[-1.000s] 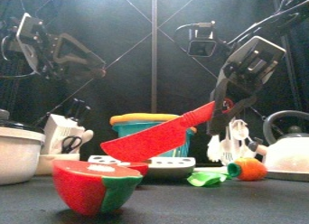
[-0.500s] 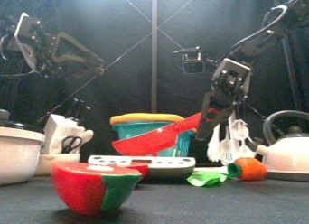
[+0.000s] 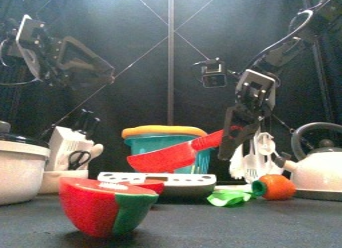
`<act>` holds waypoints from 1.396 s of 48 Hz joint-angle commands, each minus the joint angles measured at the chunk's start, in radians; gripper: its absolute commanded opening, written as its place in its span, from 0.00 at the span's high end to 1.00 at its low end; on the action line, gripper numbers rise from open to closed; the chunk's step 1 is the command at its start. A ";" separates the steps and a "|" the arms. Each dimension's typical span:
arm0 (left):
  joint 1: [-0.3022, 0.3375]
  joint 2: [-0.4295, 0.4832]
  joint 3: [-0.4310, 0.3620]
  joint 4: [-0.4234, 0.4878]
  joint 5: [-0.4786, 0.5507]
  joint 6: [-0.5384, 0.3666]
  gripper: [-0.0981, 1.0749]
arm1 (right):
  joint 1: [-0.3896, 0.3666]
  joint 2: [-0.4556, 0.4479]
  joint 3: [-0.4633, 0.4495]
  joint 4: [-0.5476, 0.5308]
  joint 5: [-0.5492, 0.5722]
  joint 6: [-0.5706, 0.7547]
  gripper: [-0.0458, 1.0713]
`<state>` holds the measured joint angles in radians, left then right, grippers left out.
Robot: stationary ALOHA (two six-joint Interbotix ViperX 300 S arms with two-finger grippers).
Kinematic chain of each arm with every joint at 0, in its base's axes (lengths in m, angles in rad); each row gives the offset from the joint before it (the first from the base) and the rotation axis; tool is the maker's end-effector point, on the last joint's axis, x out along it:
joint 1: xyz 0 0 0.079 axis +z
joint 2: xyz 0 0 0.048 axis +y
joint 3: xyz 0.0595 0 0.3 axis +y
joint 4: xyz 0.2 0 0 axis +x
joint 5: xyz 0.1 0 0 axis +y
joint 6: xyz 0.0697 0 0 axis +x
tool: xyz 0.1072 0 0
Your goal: Drop knife
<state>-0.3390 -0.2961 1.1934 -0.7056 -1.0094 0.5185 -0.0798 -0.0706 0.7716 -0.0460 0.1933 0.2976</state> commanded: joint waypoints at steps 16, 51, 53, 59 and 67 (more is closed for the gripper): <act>0.002 -0.003 -0.009 0.003 -0.009 -0.002 0.26 | -0.026 -0.009 -0.028 0.002 -0.008 0.005 0.31; 0.002 -0.003 -0.015 0.003 -0.003 -0.003 0.26 | -0.028 -0.009 -0.058 -0.017 -0.002 0.005 0.20; 0.003 -0.003 -0.015 0.003 -0.003 -0.003 0.26 | -0.028 -0.009 -0.057 -0.018 -0.002 0.005 0.20; 0.002 -0.003 -0.015 0.003 -0.005 -0.003 0.26 | -0.026 -0.008 -0.057 -0.020 0.000 0.005 0.20; 0.003 -0.003 -0.015 0.003 -0.005 -0.003 0.26 | -0.028 -0.008 -0.057 -0.018 0.002 0.005 0.20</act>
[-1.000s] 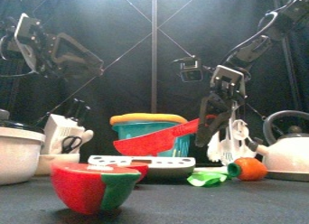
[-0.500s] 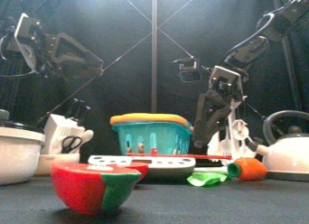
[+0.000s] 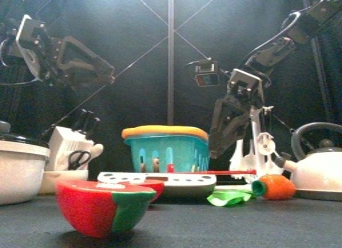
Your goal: Drop knife
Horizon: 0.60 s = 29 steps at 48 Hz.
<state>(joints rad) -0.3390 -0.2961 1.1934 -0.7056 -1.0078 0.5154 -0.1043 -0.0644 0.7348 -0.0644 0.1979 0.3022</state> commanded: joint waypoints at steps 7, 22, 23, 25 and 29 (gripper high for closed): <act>0.003 -0.003 -0.015 0.003 -0.005 0.000 0.26 | 0.002 -0.015 -0.011 -0.005 0.000 -0.002 0.20; 0.003 -0.003 -0.012 0.003 -0.005 0.000 0.26 | 0.017 -0.014 -0.025 -0.054 -0.006 -0.005 0.21; 0.003 -0.003 -0.012 0.003 -0.005 -0.002 0.26 | 0.018 -0.015 -0.028 -0.057 -0.006 -0.006 0.21; 0.002 -0.003 -0.011 0.003 -0.005 -0.002 0.26 | 0.028 -0.015 -0.034 -0.064 -0.009 -0.009 0.21; 0.002 -0.003 -0.009 0.005 -0.005 0.000 0.26 | 0.066 -0.014 -0.055 -0.086 -0.025 -0.015 0.21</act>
<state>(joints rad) -0.3390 -0.2961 1.1934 -0.7041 -1.0094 0.5139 -0.0706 -0.0644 0.7194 -0.1335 0.1933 0.2915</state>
